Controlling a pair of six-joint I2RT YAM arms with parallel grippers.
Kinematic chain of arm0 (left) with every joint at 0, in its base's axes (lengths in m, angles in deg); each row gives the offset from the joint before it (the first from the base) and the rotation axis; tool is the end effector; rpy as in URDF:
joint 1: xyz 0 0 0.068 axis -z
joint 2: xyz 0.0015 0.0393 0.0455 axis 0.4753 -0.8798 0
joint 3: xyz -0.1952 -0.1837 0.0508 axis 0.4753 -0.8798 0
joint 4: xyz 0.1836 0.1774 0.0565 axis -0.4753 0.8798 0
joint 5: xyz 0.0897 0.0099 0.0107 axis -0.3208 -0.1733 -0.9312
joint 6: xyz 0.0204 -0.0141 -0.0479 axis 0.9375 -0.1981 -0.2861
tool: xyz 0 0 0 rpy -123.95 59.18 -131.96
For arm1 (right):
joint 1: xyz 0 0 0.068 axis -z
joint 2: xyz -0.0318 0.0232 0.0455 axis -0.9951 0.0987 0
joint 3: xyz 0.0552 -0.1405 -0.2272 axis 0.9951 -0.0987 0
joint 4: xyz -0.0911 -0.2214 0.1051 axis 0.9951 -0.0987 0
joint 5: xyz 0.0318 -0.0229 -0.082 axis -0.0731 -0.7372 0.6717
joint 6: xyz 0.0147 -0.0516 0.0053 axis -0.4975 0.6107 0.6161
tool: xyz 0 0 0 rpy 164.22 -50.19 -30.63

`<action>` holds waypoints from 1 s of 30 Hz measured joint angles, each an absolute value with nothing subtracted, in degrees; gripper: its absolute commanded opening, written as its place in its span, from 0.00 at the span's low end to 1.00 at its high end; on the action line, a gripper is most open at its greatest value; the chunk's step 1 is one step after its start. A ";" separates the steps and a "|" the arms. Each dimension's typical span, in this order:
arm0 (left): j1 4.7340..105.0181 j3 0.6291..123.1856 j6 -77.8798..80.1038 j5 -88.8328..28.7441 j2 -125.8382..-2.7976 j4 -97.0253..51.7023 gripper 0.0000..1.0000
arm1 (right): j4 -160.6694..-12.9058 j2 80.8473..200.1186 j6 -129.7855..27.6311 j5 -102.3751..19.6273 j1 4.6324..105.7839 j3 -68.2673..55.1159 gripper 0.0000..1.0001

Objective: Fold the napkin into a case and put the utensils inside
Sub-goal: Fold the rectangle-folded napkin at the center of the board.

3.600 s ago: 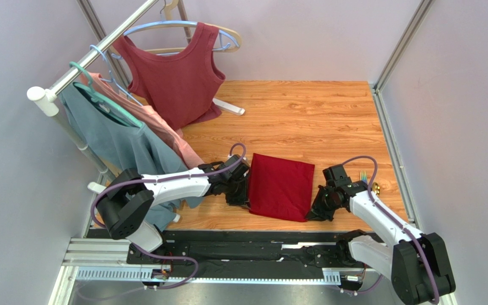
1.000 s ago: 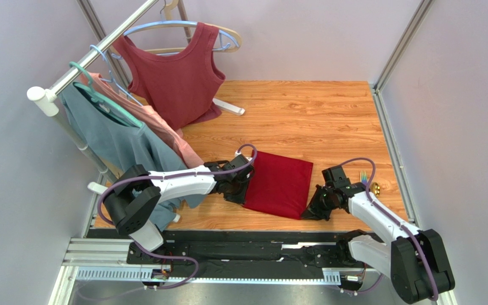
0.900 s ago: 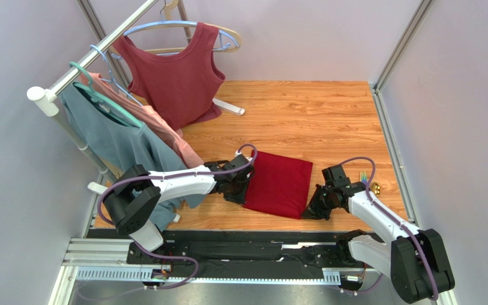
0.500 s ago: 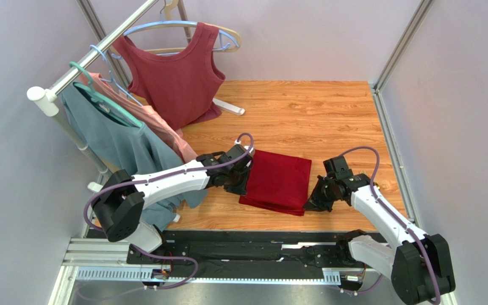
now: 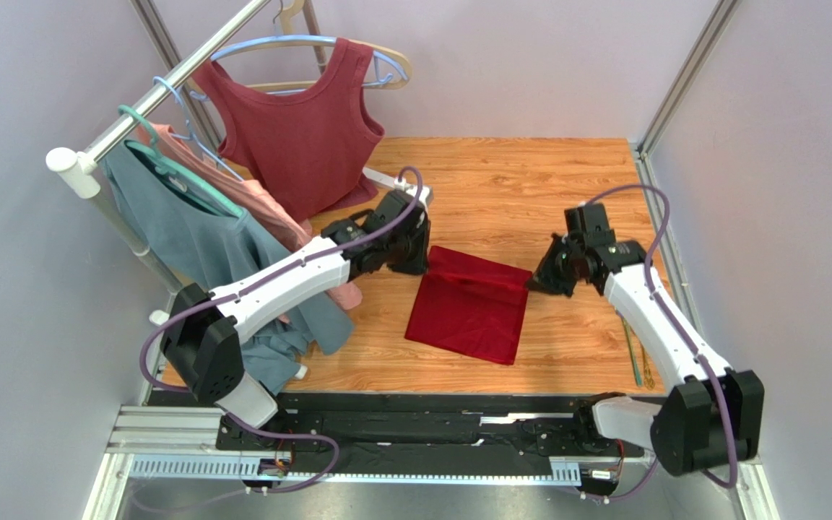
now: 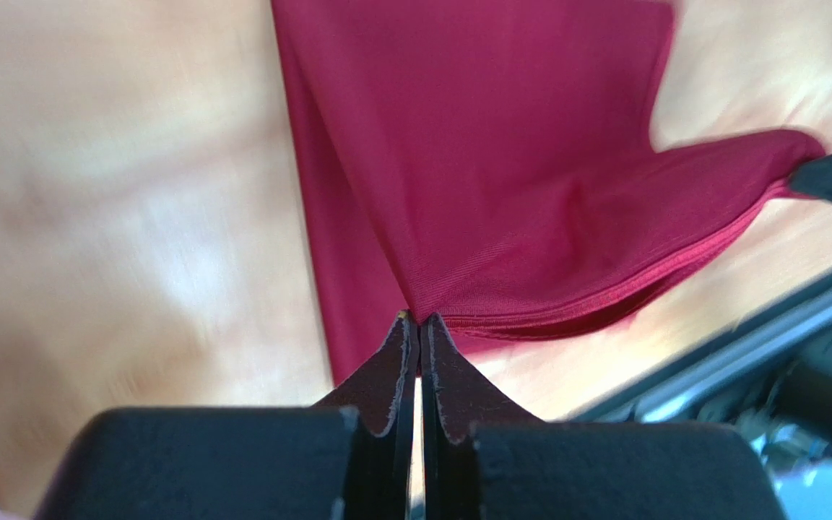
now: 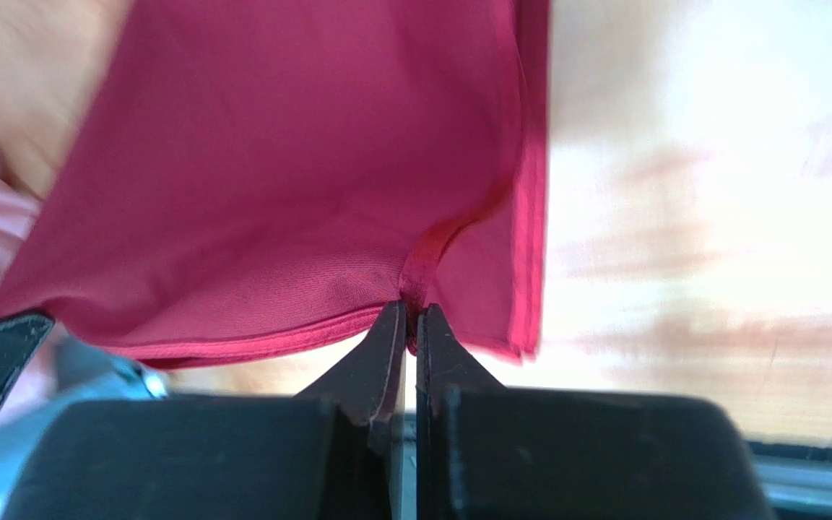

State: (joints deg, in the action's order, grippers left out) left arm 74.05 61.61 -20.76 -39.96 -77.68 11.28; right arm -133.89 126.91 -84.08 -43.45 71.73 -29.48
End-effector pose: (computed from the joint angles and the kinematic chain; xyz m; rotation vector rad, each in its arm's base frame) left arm 0.2372 -0.2415 0.2813 0.2535 2.4959 -0.5736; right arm 0.2149 0.0543 0.2563 0.5893 2.6769 0.5053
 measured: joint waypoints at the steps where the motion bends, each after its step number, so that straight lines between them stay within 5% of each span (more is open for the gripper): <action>1: 73.35 64.06 -20.00 -40.26 -78.49 11.06 0.00 | -133.70 128.74 -83.35 -43.12 72.54 -26.66 0.00; 9: 67.97 78.84 -11.97 -39.17 -88.28 4.20 0.00 | -131.56 141.55 -78.79 -41.72 77.90 -8.41 0.00; 17: 64.52 81.26 -6.05 -36.15 -95.41 -3.21 0.00 | -128.47 150.56 -76.14 -44.04 78.64 1.14 0.00; 30: 62.24 81.24 -6.03 -33.81 -95.67 5.27 0.00 | -127.91 144.76 -76.95 -48.56 75.76 -12.10 0.00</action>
